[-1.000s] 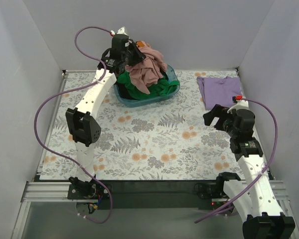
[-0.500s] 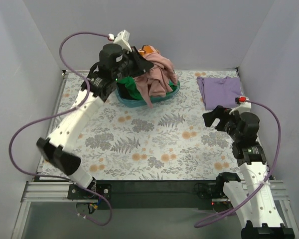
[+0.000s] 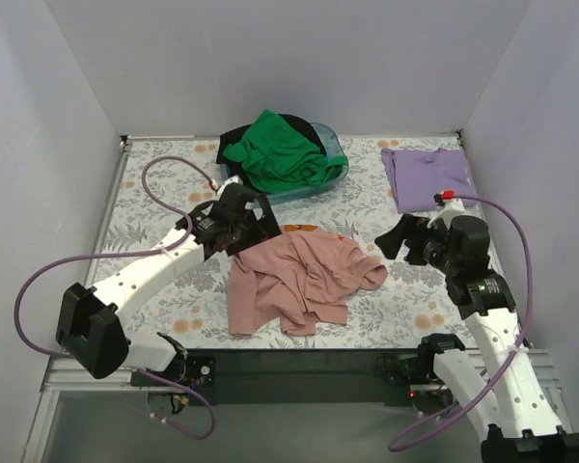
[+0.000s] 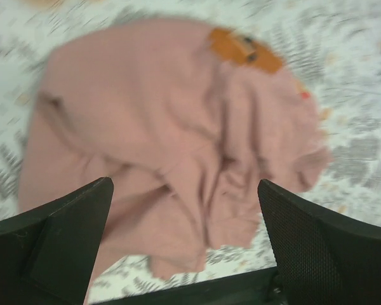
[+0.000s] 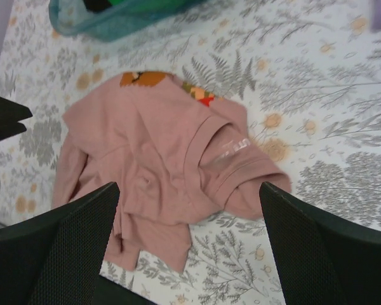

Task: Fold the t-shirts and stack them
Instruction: Move the tshirt to the center of the board, then flatten the tshirt out

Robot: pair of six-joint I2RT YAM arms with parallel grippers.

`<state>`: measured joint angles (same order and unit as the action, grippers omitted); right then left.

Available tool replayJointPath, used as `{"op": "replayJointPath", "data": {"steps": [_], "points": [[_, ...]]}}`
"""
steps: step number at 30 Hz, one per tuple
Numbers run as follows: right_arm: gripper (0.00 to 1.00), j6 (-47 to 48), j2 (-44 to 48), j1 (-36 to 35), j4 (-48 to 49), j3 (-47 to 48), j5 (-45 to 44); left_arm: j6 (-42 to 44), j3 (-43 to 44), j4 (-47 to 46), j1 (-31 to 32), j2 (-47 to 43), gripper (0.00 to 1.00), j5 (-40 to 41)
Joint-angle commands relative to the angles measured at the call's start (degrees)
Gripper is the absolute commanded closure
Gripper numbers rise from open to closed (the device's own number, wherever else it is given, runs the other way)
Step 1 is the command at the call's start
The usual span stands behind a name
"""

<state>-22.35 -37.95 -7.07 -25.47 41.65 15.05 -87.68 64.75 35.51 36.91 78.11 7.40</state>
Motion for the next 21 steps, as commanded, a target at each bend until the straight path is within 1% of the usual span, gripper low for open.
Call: {"op": "replayJointPath", "data": {"steps": [1, 2, 3, 4, 5, 6, 7, 8, 9, 10, 11, 12, 13, 16, 17, 18, 21], "points": [[0.02, -1.46, -0.54, -10.80, -2.82, -1.74, -5.18, -5.65, -5.58, 5.89, -0.17, -9.01, 0.02, 6.58], [0.02, -2.34, -1.85, -13.90, -3.78, -2.09, -7.73, -7.14, -10.39, 5.98, -0.17, -12.68, 0.02, 6.23], [0.01, -4.09, -2.64, -17.07, -4.14, -2.88, -11.67, -8.89, -12.26, 7.28, -0.17, -14.11, 0.02, 6.40], [0.02, -5.15, -3.35, -23.28, -4.41, -3.32, -13.62, -10.65, -14.19, 8.60, -0.17, -15.60, 0.02, 6.23], [0.02, -6.29, -4.83, -26.38, -4.50, -3.85, -14.95, -11.80, -15.95, 9.40, -0.17, -18.23, 0.02, 5.09], [0.01, -9.44, -5.54, -29.46, -4.76, -4.73, -20.53, -13.12, -19.63, 10.45, -0.08, -19.73, 0.02, 4.56], [0.02, -10.95, -6.33, -35.67, -4.85, -5.08, -22.41, -13.91, -21.32, 11.07, -0.08, -20.88, 0.02, 3.60], [0.02, -12.70, -8.43, -38.86, -4.85, -5.43, -24.17, -14.79, -22.90, 11.60, -0.08, -21.76, 0.02, 1.50], [0.02, -14.29, -9.67, -42.03, -5.28, -5.70, -27.93, -16.28, -26.13, 12.47, -0.08, -23.51, 0.02, 0.35], [0.02, -17.96, -11.16, -48.24, -5.55, -5.79, -30.06, -17.43, -27.47, 12.92, 0.01, -24.05, 0.02, -0.53], [0.01, -19.38, -14.40, -51.26, -5.81, -5.61, -32.17, -18.13, -28.96, 13.18, 0.01, -24.49, 0.02, -3.07], [0.02, -20.70, -16.08, -53.90, -6.51, -5.35, -36.10, -19.10, -31.15, 13.18, 0.01, -24.93, 0.02, -4.31], [0.02, -23.50, -17.75, -57.67, -6.95, -4.31, -37.97, -19.72, -32.22, 13.18, 0.01, -25.02, 0.02, -5.11], [0.02, -26.51, -23.90, -60.25, -6.79, -2.81, -40.18, -20.86, -35.38, 13.01, 0.01, -25.20, 0.02, -7.31], [0.02, -27.13, -24.88, -60.51, -6.69, -2.71, -40.19, -21.04, -36.00, 13.18, 0.01, -25.02, 0.02, -7.31], [0.02, -27.57, -25.67, -60.60, -6.69, -2.54, -40.27, -21.13, -36.45, 13.10, 0.01, -24.93, 0.02, -9.92], [0.02, -29.50, -27.35, -60.96, -6.08, -3.33, -40.71, -20.87, -39.43, 10.47, 0.01, -24.93, 0.04, -13.53]]}}
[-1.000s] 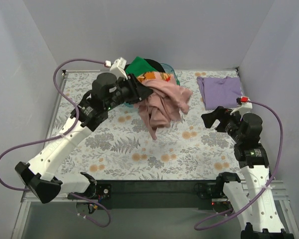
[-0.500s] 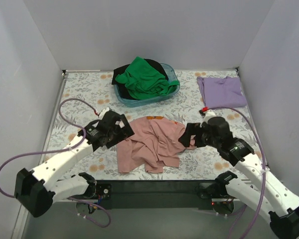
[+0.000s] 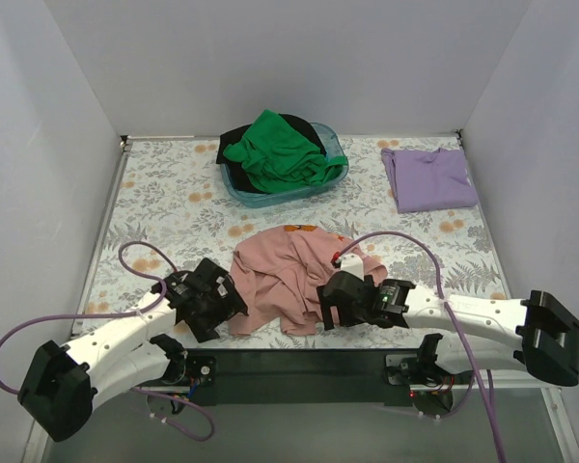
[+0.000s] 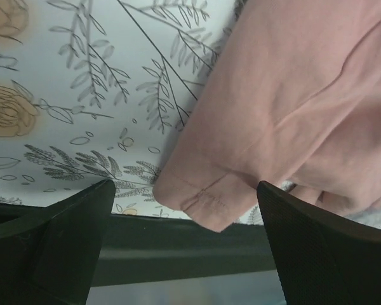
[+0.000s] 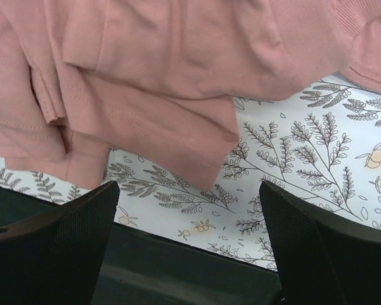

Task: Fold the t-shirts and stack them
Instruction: Flatten the tshirt out

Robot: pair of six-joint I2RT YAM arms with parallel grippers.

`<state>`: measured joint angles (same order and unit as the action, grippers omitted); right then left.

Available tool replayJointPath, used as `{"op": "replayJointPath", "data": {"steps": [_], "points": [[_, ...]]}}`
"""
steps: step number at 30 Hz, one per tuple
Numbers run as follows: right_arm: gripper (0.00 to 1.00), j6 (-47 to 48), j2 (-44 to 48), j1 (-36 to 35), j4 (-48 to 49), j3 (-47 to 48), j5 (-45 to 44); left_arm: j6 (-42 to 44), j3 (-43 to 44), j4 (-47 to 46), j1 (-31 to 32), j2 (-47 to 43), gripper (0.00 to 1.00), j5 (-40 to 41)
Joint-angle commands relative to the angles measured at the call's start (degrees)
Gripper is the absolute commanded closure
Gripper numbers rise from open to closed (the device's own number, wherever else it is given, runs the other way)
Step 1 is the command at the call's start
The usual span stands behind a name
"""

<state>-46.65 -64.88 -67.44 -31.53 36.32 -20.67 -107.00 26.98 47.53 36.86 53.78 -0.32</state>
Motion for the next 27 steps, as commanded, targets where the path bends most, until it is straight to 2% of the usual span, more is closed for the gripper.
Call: {"op": "replayJointPath", "data": {"steps": [1, 7, 11, 12, 14, 15, 19, 21, 23, 27], "points": [[0.02, -6.16, -0.42, -0.50, 0.15, 1.66, -5.52, -1.46, -3.41, -2.43, 0.05, -0.43, 0.05, -6.71], [0.02, -8.89, 0.46, -0.50, 2.96, -0.98, -7.37, -1.81, -6.94, -8.32, 0.93, 0.54, 0.23, -11.02], [0.03, -9.95, -1.21, 0.29, 3.32, -1.25, -7.29, -1.98, -7.03, -10.79, 2.07, 2.47, 0.46, -10.85], [0.04, -10.03, -1.56, 0.73, 3.40, -1.16, -7.02, -2.16, -6.68, -10.96, 2.42, 3.25, 0.53, -10.24], [0.04, -9.95, -1.56, 1.61, 3.58, -0.81, -7.28, -2.07, -6.16, -11.14, 3.30, 4.05, 0.87, -8.14], [0.04, -9.69, -1.48, 1.96, 3.67, -0.46, -7.37, -2.07, -5.89, -10.71, 3.30, 4.31, 1.00, -7.08], [0.02, -6.88, -0.25, 3.45, 4.98, 2.00, -7.02, -4.60, -3.00, -5.88, 3.30, 2.31, 1.00, -0.40], [0.02, -1.62, -0.16, 3.46, 6.73, 4.02, -4.93, -6.37, -2.20, -1.66, 3.30, 0.90, 1.00, 5.47], [0.02, 3.21, -1.47, 3.45, 9.11, 6.47, -3.42, -7.69, -1.85, -0.34, 3.30, -0.51, 1.00, 7.34], [0.06, 6.65, -6.82, 3.46, 10.08, 11.30, -0.44, -7.87, -1.76, -0.94, 3.30, 0.53, 1.00, 7.96]]}}
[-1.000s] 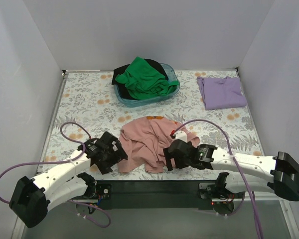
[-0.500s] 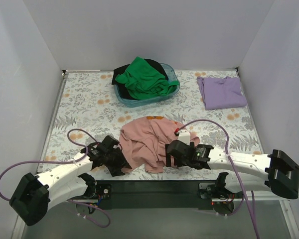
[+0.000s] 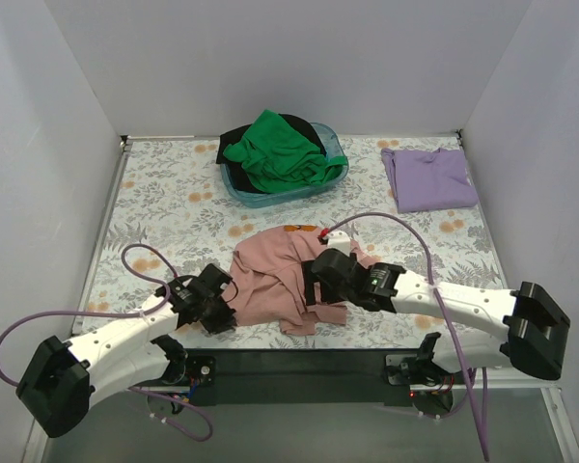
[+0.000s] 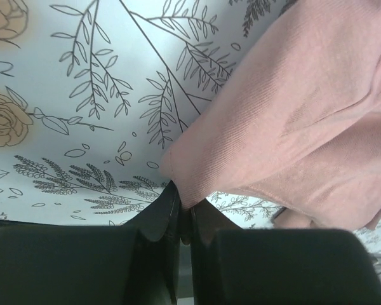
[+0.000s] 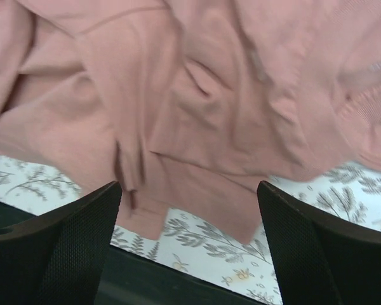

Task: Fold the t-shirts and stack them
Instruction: Flatten the tshirt out

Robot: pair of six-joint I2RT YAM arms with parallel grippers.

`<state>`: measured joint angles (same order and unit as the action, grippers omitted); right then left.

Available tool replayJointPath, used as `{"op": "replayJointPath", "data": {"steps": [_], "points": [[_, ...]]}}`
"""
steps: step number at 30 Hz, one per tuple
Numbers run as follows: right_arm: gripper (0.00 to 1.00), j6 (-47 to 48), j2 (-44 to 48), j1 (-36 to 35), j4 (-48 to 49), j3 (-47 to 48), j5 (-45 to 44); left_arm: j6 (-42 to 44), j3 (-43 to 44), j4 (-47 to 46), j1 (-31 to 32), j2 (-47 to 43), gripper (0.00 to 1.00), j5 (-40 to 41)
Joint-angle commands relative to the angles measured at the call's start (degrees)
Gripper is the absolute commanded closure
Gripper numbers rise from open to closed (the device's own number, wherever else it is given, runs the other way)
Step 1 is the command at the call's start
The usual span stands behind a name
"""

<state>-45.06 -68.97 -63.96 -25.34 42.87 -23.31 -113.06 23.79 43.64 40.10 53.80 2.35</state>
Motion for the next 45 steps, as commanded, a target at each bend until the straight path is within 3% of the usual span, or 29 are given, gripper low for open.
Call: {"op": "replayJointPath", "data": {"steps": [1, 8, 16, 22, 25, 26, 29, 32, 36, 39, 43, 45], "points": [[0.09, 5.68, -5.36, -0.11, 4.51, 5.37, 3.09, -1.82, 1.52, 2.94, 0.07, 0.95, 1.00, 5.30], [0.39, 6.56, -14.87, -0.11, 5.22, 9.16, 6.52, -2.43, 1.96, 3.82, 0.07, 3.07, 1.00, 5.65], [0.53, 4.36, -15.14, -0.11, 5.39, 5.38, 6.70, -2.87, 0.91, 4.26, 0.07, 1.48, 1.00, 6.44], [0.53, 4.89, -17.51, -0.20, 6.45, 5.47, 9.33, -2.87, 0.99, 4.00, 0.07, 1.92, 1.00, 7.05], [0.67, 4.63, -18.22, -0.20, 6.80, 5.82, 9.07, -2.78, 0.91, 4.09, 0.07, 1.83, 1.00, 7.05], [0.80, 4.45, -18.04, -0.20, 6.80, 5.91, 8.81, -2.78, 0.91, 4.17, 0.07, 1.66, 1.00, 7.14], [0.99, 4.28, -16.12, -0.20, 6.54, 6.35, 6.36, -2.87, 1.52, 5.57, 0.07, 1.22, 1.00, 8.37], [0.99, 3.23, -11.38, -0.11, 3.91, 7.48, 1.35, -3.05, 4.41, 8.46, 0.07, 0.34, 1.00, 11.62], [0.99, 4.53, -3.03, -0.02, -1.28, 11.17, -6.64, -1.56, 14.50, 11.73, 0.07, -1.06, 1.00, 16.71], [0.99, 9.36, 5.31, 0.07, -3.48, 16.88, -10.96, 3.71, 26.27, 11.91, 0.07, -1.51, 1.00, 21.36], [0.99, 15.08, 11.90, 0.07, -6.38, 27.51, -17.81, 9.86, 48.48, 13.41, 0.07, 0.25, 1.00, 27.79], [0.99, 18.49, 14.90, 0.07, -6.47, 33.48, -21.75, 13.20, 54.32, 12.44, 0.07, 0.86, 1.00, 29.89]]}}
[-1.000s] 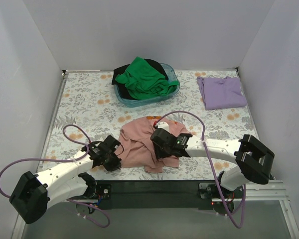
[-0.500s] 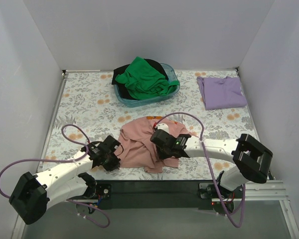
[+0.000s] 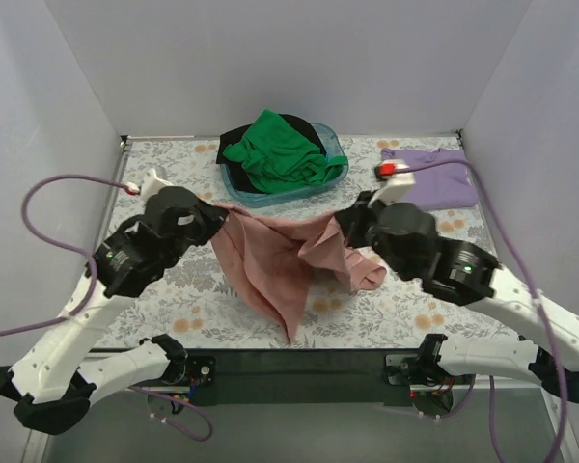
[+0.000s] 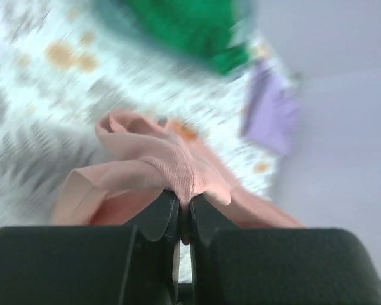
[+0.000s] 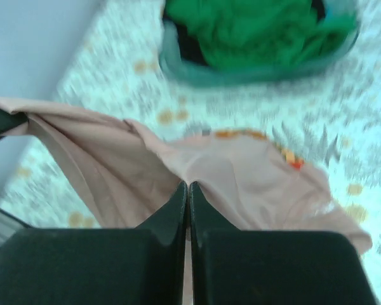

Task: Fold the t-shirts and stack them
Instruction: Flatten the tshirt out

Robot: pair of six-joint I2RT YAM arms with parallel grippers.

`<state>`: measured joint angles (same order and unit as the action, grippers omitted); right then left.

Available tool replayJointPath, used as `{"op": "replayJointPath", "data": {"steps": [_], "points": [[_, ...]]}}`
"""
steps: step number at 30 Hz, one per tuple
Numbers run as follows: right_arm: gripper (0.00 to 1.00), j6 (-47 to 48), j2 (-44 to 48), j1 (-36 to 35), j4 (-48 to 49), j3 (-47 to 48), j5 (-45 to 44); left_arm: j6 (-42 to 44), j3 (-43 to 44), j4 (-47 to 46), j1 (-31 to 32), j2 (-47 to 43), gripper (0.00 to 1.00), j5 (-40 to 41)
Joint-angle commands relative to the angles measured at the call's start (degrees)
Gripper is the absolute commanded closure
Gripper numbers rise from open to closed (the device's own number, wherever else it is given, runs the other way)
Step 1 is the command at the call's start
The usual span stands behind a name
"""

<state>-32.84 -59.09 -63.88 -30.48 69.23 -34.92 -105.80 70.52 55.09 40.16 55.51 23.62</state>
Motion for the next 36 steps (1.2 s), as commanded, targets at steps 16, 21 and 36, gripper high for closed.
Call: {"op": "replayJointPath", "data": {"steps": [16, 21, 36], "points": [[0.99, 26.86, 4.60, -0.02, -1.07, 44.91, -18.97, 21.76, 41.71, 0.65, 0.00, 1.27, 1.00, 23.23], [0.99, 28.53, 2.06, -0.02, -0.99, 53.27, -6.18, 24.85, 45.84, -2.53, 0.00, 0.48, 1.00, 16.22], [0.99, 29.14, 0.39, -0.02, 4.29, 55.75, 3.85, 24.24, 47.26, -4.38, 0.00, -2.42, 1.00, 7.92]]}}
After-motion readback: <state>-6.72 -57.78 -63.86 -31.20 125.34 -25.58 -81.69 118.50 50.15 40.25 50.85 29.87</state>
